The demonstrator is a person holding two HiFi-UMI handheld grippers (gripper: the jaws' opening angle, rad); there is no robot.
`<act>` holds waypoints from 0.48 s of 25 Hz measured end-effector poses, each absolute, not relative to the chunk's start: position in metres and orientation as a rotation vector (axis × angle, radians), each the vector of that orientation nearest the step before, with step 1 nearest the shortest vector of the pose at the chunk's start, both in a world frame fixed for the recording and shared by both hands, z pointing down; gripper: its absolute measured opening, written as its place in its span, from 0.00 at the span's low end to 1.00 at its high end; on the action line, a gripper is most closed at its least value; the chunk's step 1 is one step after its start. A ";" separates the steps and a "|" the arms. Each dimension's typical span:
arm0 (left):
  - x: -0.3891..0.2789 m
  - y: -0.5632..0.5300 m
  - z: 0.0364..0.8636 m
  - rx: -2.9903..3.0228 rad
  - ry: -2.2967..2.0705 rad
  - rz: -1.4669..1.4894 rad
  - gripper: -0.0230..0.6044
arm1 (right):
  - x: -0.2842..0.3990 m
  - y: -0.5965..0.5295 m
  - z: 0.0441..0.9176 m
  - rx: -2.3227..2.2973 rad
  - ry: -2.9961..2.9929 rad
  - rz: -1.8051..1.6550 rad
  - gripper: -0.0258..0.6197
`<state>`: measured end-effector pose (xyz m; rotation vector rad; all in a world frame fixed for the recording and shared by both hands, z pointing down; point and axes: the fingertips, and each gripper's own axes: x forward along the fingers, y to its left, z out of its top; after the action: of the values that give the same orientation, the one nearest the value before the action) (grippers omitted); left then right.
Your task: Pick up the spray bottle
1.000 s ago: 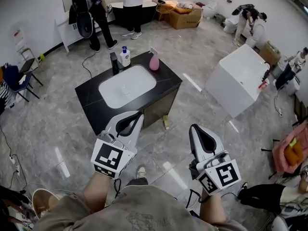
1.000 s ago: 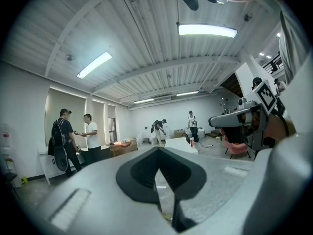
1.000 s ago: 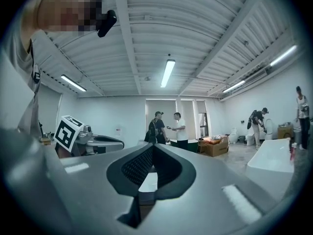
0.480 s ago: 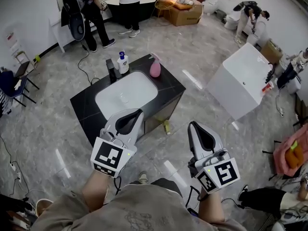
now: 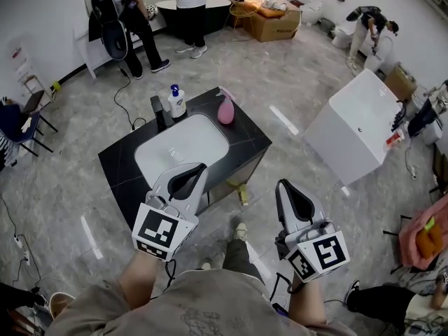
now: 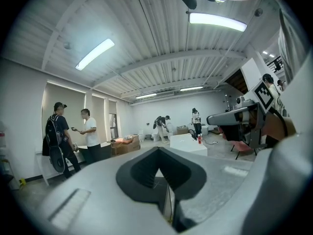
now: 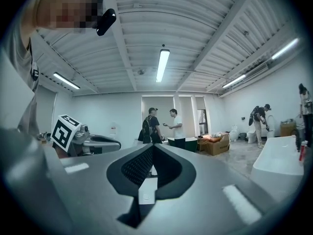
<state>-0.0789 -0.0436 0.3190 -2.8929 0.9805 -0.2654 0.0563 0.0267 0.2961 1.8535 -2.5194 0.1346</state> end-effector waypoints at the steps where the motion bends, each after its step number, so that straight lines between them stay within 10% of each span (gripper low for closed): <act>1: -0.074 -0.051 0.319 -2.885 0.994 -0.266 0.04 | 0.061 0.018 0.296 1.840 -2.530 0.129 0.09; 12: -0.014 -0.138 0.314 -2.791 1.172 -0.303 0.04 | 0.132 -0.089 0.295 1.670 -2.627 0.095 0.09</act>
<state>-0.0141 -0.1378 0.3144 -2.7908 1.1719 -0.3033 0.1324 -0.0893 0.2950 1.6700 -2.6265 0.0946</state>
